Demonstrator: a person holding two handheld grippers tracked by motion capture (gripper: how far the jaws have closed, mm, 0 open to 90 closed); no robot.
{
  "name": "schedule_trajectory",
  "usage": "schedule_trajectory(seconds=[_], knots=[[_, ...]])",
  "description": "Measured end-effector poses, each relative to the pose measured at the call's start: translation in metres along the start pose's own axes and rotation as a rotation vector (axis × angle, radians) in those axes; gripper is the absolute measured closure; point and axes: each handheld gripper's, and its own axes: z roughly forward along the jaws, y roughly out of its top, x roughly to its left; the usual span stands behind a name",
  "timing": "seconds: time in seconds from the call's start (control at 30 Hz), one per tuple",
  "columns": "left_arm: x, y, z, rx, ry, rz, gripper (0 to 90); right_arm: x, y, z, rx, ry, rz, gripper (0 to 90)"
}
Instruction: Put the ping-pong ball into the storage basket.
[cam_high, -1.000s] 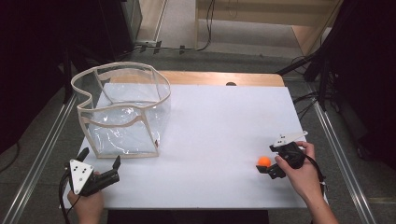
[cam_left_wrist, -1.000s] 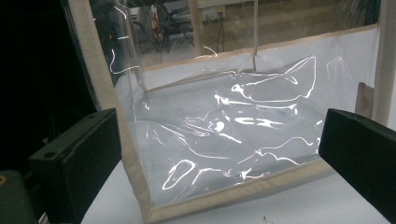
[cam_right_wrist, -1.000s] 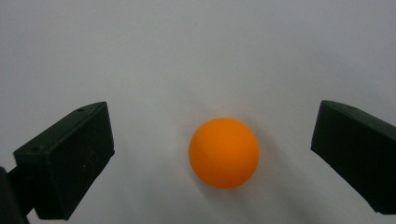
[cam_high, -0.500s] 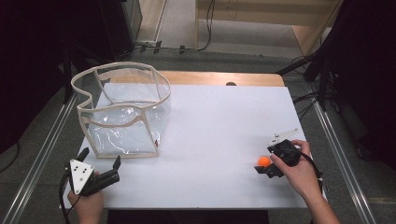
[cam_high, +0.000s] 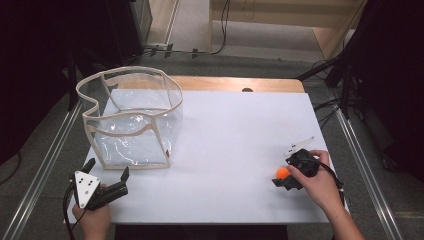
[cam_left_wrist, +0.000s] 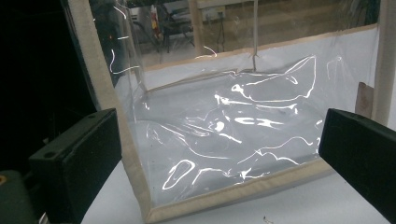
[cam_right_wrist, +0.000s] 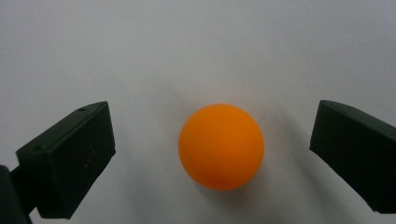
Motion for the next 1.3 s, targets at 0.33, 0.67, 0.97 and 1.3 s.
schedule_trajectory(seconds=[0.33, 0.67, 0.97, 1.3], knots=[[-0.0002, 0.0, 0.0, 0.001, 0.003, 0.002, 0.0, -0.0008, 0.0011, 0.0002, 0.013, -0.01, -0.004, 22.9], [-0.0004, -0.0001, 0.0, -0.001, 0.002, 0.002, 0.0, 0.0015, 0.0001, -0.0009, 0.056, -0.035, -0.027, 24.9], [-0.0005, -0.0001, 0.0001, -0.001, 0.001, 0.002, 0.0, 0.0013, 0.001, 0.002, 0.078, -0.037, -0.025, 35.2], [-0.0003, -0.0001, -0.0001, -0.001, -0.001, 0.002, 0.0, 0.0, 0.0028, 0.0032, 0.074, -0.036, -0.024, 47.3]])
